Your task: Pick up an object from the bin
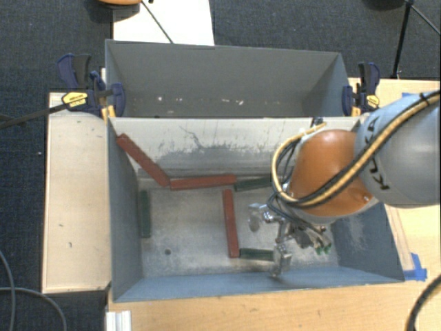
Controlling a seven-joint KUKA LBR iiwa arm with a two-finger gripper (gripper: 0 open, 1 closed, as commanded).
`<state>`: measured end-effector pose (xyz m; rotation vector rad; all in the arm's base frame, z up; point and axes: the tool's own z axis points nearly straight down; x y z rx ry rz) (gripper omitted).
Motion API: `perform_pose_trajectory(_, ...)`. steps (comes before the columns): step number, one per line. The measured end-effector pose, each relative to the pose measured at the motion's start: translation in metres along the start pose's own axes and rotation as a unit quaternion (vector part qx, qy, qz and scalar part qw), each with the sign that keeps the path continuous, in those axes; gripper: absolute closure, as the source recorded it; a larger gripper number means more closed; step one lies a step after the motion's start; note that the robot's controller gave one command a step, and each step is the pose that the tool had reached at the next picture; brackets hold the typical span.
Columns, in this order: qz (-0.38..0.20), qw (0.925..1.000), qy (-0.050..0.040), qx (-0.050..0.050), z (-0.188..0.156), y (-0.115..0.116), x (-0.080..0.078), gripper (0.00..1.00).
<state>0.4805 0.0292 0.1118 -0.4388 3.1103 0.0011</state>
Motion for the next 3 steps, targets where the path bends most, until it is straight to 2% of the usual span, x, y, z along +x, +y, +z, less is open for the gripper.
perform_pose_trajectory(1,-0.024,0.9997,-0.0005,0.000,0.042,0.006,-0.007,1.00)
perform_pose_trajectory(2,-0.025,0.9997,-0.0005,0.000,0.042,0.006,-0.007,1.00)
perform_pose_trajectory(3,-0.019,0.9998,-0.0020,0.001,-0.116,-0.028,-0.053,1.00)
